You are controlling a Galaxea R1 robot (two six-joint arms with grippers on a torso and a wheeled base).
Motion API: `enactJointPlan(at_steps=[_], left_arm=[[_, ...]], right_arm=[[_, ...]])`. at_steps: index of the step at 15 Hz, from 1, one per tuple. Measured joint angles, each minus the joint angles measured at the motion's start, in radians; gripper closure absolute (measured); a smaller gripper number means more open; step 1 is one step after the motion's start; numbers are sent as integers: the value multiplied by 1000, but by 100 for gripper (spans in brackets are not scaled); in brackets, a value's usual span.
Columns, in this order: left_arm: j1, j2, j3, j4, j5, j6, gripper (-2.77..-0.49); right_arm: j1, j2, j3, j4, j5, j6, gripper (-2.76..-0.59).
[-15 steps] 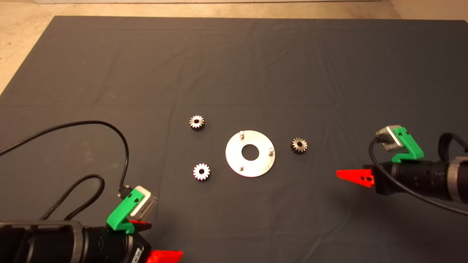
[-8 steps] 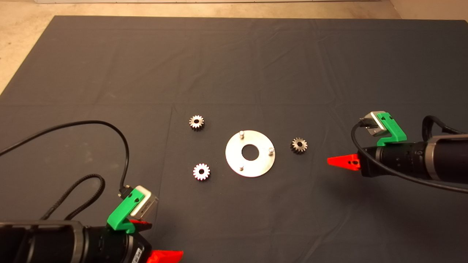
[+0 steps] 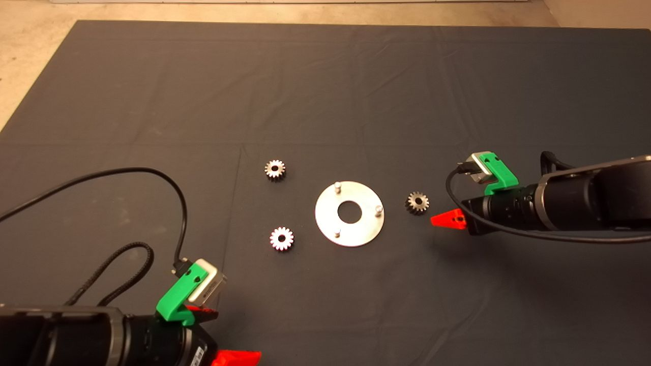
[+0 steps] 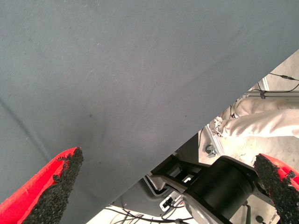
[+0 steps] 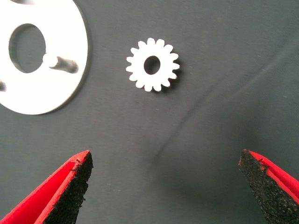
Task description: Install three planetary gears onto the carrier pins
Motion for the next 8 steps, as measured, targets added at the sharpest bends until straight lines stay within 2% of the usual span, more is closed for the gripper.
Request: enactJointPlan(at_steps=[1, 2, 5, 8], left_arm=[[0, 0, 0, 0, 0, -1, -264], [0, 2, 0, 0, 0, -1, -264], [0, 3, 0, 0, 0, -3, -264], [0, 4, 0, 0, -2, -8, -264]], right_arm=[[0, 7, -8, 2, -19, -5, -236], [0, 18, -19, 2, -29, -22, -236], [0, 68, -83, 4, -31, -41, -236], [-6, 116, -133, 4, -32, -84, -236]])
